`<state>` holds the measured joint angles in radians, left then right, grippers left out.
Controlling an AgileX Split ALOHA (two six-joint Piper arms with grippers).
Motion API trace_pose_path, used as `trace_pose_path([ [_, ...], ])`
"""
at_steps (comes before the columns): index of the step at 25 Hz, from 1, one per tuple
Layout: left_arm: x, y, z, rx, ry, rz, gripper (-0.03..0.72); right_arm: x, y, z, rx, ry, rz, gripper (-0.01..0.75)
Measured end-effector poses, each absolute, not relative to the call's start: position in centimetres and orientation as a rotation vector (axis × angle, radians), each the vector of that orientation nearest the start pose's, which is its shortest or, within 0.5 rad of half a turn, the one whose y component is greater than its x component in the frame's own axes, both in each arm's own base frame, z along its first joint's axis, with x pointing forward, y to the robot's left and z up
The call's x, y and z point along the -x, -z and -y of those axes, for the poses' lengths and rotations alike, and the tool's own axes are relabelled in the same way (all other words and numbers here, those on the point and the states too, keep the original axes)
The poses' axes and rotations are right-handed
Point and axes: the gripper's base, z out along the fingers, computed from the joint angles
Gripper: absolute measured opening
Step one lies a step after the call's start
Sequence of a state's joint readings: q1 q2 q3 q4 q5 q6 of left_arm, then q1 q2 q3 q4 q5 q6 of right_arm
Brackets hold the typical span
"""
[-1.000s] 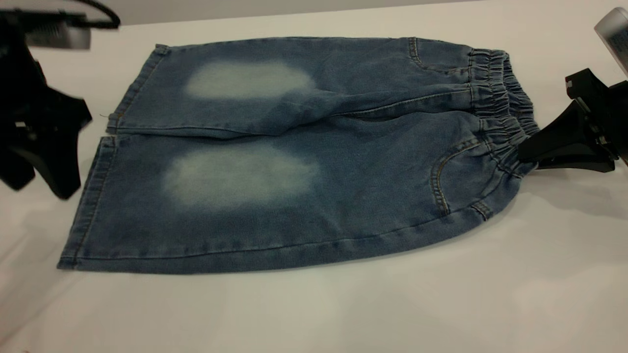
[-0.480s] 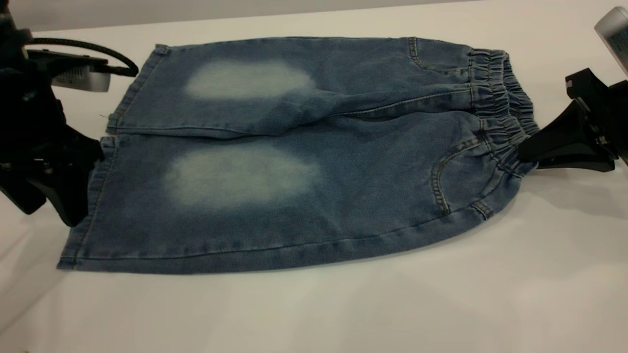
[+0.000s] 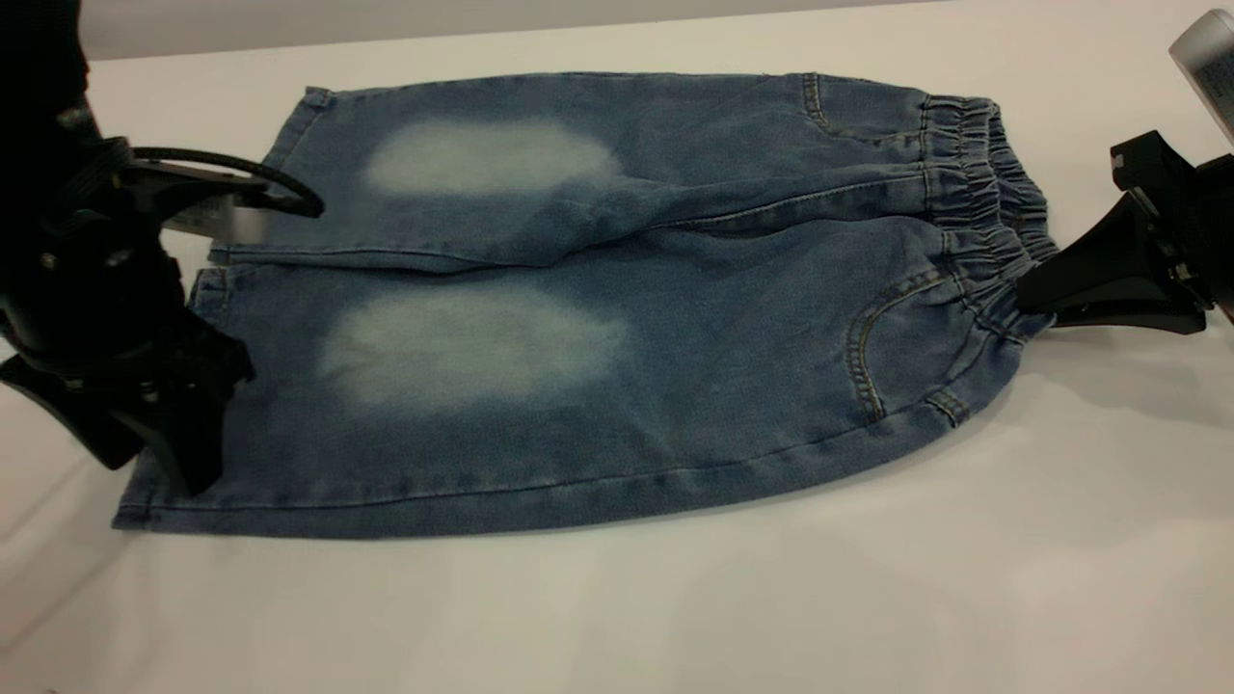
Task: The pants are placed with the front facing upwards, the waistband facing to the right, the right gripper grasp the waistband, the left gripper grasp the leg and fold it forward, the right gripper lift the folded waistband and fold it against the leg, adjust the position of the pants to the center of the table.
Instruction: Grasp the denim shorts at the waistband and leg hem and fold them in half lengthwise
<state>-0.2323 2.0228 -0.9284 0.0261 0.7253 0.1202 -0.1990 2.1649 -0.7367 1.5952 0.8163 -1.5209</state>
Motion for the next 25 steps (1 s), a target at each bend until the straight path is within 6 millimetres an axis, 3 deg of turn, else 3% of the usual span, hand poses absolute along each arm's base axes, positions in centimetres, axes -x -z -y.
trace_pose_path([
  [8,-28.8,-7.0,6.9,-0.633,-0.044,-3.238,0.443,-29.2,-3.6,-0.9,-0.224,-1.122,-2.623,0.035],
  [15,-28.6,-5.3,6.9,-0.645,-0.049,-3.28,0.443,-29.2,-3.6,-0.9,-0.224,-1.125,-2.622,0.035],
  [25,-28.5,-5.0,6.9,-0.644,-0.047,-3.29,0.433,-29.2,-3.6,-0.9,-0.223,-1.124,-2.623,0.035],
])
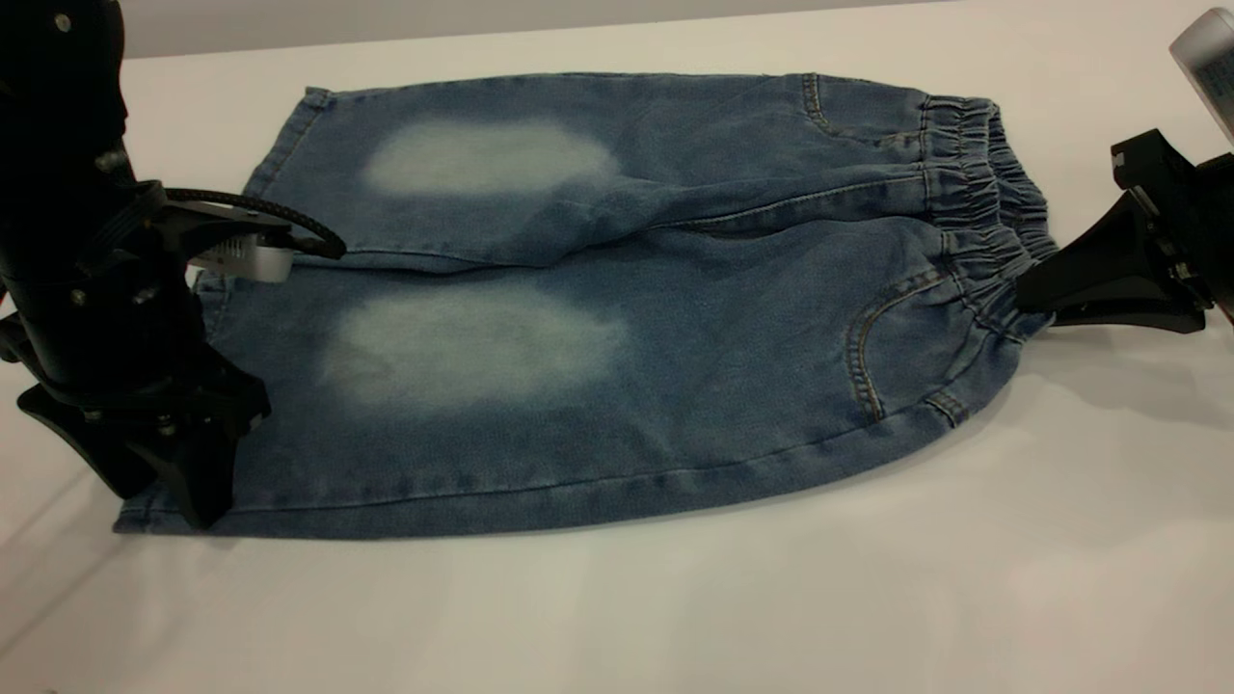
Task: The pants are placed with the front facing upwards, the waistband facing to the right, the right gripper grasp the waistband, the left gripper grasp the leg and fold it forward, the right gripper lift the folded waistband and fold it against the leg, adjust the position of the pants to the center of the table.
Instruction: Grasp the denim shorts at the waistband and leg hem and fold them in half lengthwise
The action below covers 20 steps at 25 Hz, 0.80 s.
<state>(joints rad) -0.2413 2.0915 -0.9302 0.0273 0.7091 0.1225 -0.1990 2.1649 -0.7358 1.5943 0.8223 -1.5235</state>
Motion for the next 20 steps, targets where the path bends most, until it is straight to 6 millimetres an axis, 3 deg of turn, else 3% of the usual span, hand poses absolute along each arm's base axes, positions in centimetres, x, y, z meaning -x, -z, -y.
trace_pose_path([
  [4,-28.55,-4.95,6.84,-0.647,-0.05,-3.288,0.365,-29.18,-3.64,-0.92,-0.222,-1.123,-2.622,0.035],
  [12,-28.47,-4.91,6.85,-0.64,-0.046,-3.295,0.122,-29.18,-3.64,-0.92,-0.222,-1.123,-2.622,0.037],
  [16,-28.45,-4.91,6.88,-0.631,-0.041,-3.298,0.062,-29.18,-3.64,-0.92,-0.222,-1.123,-2.622,0.037],
  [20,-28.19,-4.99,6.84,-0.631,-0.041,-3.334,0.056,-29.18,-3.68,-0.96,-0.221,-1.132,-2.619,0.037],
])
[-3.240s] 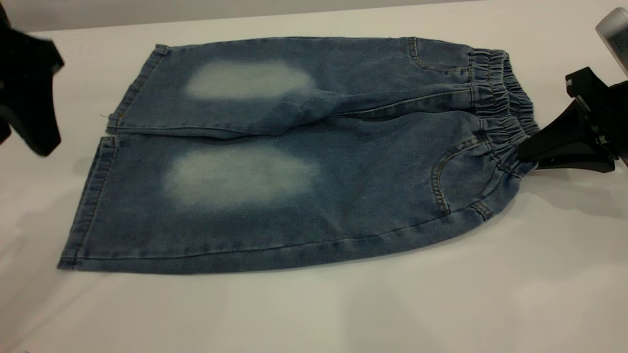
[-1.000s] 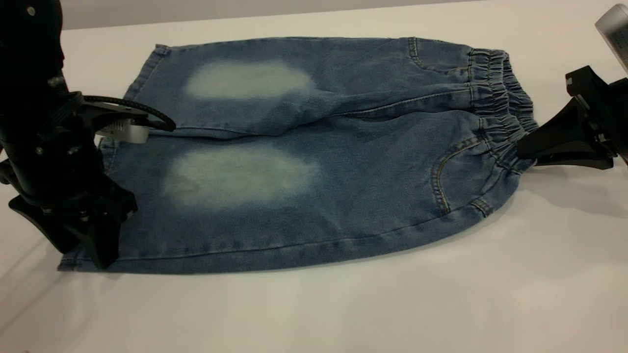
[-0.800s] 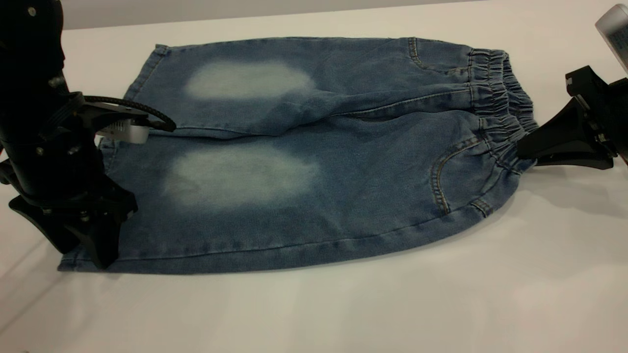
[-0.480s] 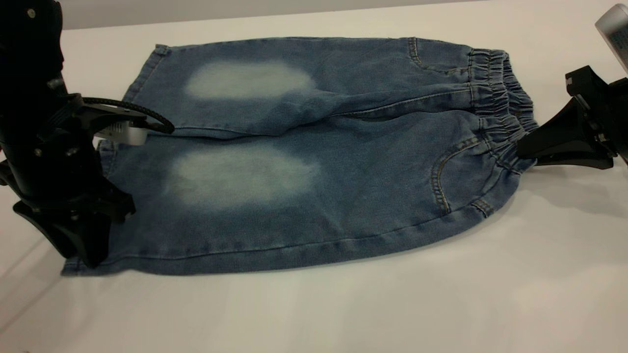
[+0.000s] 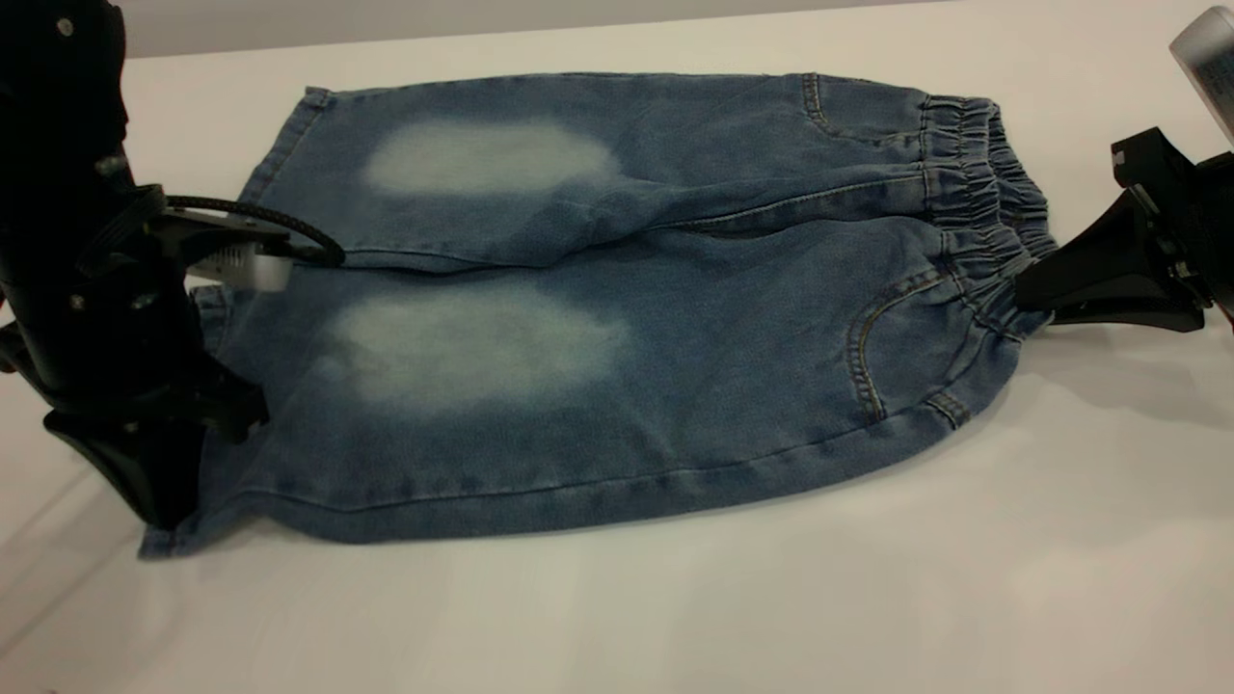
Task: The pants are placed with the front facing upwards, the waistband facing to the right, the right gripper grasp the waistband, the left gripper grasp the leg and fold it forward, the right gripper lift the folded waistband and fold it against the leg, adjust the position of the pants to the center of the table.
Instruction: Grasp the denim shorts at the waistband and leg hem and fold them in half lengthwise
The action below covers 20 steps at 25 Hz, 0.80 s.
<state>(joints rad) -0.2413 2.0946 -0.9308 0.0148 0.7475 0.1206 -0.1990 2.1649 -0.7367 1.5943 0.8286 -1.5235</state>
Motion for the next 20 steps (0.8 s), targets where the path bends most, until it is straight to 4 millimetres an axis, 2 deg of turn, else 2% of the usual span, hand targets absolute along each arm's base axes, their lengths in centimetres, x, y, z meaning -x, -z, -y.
trace_pose_path([
  [5,-27.4,-5.26,6.39,-0.705,-0.096,-3.421,0.129,-29.15,-3.67,-0.97,-0.221,-1.133,-2.619,0.037],
  [10,-27.65,-5.19,6.48,-0.697,-0.088,-3.391,0.318,-29.15,-3.67,-0.97,-0.221,-1.133,-2.619,0.037],
  [14,-27.74,-5.19,6.49,-0.697,-0.088,-3.38,0.428,-29.15,-3.68,-0.98,-0.221,-1.135,-2.618,0.037],
  [20,-27.6,-5.26,6.24,-0.743,-0.125,-3.393,0.47,-29.15,-3.68,-0.98,-0.221,-1.135,-2.618,0.038],
])
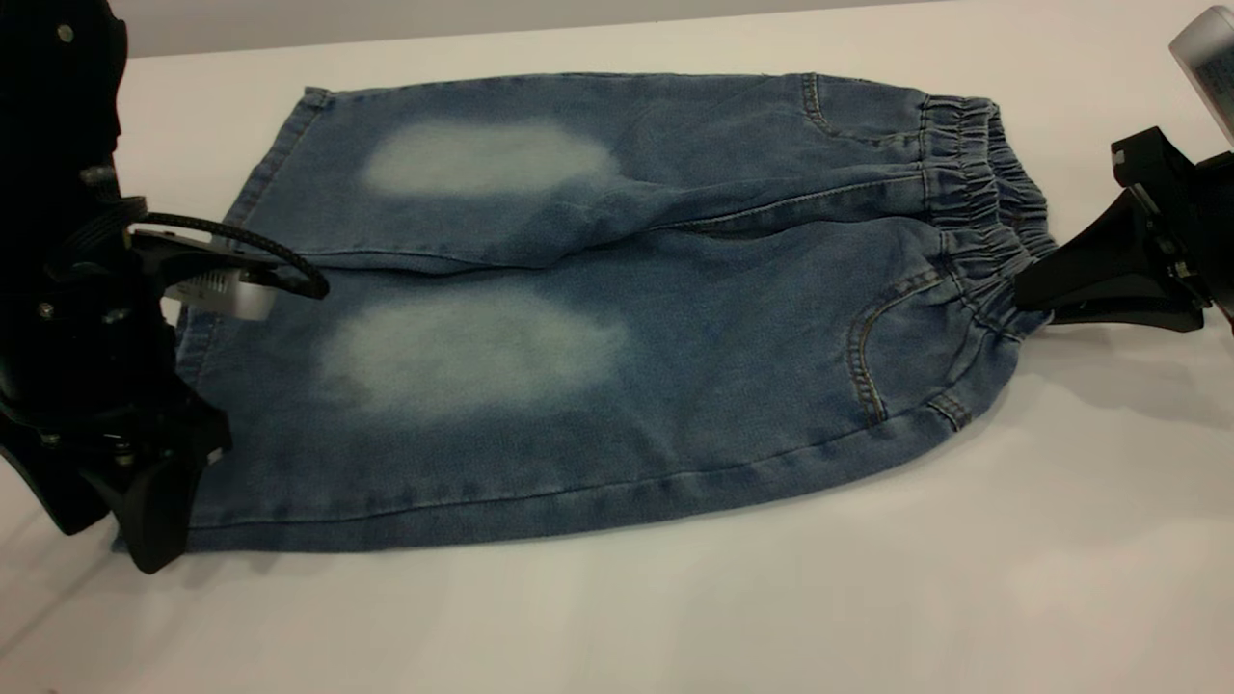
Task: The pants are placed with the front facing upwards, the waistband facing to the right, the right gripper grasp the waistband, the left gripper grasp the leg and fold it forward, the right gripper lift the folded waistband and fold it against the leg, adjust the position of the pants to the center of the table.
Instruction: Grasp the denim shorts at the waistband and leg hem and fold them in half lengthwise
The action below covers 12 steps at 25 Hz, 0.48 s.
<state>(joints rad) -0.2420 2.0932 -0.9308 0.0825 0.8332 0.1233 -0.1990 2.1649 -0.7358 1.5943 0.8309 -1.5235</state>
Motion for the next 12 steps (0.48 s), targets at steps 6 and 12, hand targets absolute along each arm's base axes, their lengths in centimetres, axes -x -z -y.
trace_pose_path([
  [6,-28.04,-5.16,6.08,-0.79,-0.163,-3.335,0.47,-29.18,-3.71,-0.99,-0.22,-1.137,-2.616,0.038],
  [12,-28.31,-5.04,6.19,-0.781,-0.152,-3.305,0.47,-29.18,-3.71,-0.99,-0.22,-1.138,-2.616,0.038],
])
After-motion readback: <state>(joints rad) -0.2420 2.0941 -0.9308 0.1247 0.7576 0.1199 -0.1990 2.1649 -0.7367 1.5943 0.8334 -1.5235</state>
